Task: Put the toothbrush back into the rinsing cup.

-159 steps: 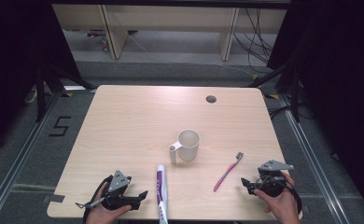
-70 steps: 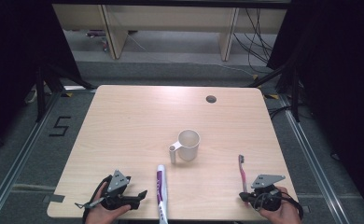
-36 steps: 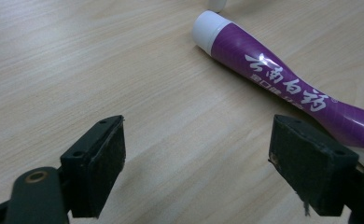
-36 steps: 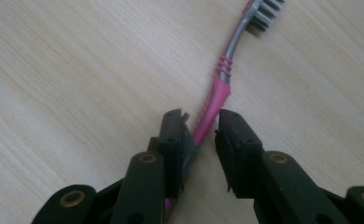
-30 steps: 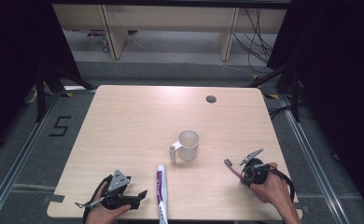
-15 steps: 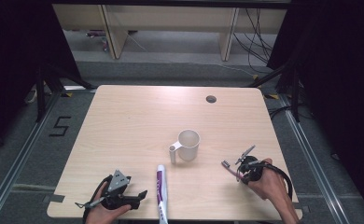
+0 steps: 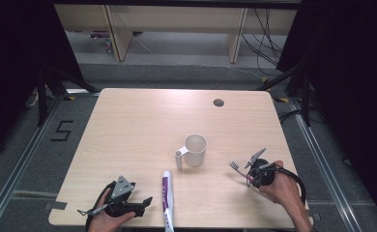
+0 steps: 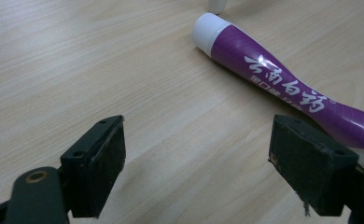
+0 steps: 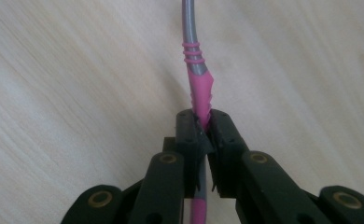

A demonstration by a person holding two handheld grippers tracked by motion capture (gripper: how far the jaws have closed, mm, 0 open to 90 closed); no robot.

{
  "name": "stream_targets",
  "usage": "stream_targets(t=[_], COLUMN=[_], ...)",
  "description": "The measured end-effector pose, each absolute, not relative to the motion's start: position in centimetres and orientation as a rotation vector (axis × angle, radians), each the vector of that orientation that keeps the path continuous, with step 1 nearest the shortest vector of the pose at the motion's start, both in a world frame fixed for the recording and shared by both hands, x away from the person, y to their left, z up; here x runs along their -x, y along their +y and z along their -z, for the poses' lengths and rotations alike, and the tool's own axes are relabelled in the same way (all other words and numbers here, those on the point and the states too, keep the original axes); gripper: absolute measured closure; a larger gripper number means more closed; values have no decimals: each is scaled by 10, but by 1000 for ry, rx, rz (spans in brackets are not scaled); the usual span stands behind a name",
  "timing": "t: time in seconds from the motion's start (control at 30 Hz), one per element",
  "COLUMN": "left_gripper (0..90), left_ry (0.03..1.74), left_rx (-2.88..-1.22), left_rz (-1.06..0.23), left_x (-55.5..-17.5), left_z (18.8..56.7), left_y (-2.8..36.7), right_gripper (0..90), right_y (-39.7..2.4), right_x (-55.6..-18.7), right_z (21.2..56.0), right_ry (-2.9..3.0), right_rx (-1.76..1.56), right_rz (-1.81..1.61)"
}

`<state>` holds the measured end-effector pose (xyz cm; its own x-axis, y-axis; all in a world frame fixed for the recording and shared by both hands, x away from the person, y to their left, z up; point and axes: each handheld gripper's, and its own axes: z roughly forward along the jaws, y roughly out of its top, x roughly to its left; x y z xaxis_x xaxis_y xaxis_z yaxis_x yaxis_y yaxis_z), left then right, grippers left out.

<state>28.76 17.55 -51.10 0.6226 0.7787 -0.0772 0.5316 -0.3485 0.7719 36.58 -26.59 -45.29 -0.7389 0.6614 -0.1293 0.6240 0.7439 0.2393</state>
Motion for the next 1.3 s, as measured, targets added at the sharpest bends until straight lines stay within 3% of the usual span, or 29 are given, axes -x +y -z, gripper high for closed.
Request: stream_targets(t=[0.83,1.3], left_gripper=[185,185], left_ry=[1038,1046], left_rx=[-2031,-2032], left_rz=[-392,-392], left_x=[-288,-288], left_z=[511,512], left_y=[176,177], right_gripper=[838,838], right_y=[-273,-236], right_x=[-361,-369], right_z=[412,402], right_ry=[2483,2433], right_rx=[-1052,-946], right_rz=[-941,-1277])
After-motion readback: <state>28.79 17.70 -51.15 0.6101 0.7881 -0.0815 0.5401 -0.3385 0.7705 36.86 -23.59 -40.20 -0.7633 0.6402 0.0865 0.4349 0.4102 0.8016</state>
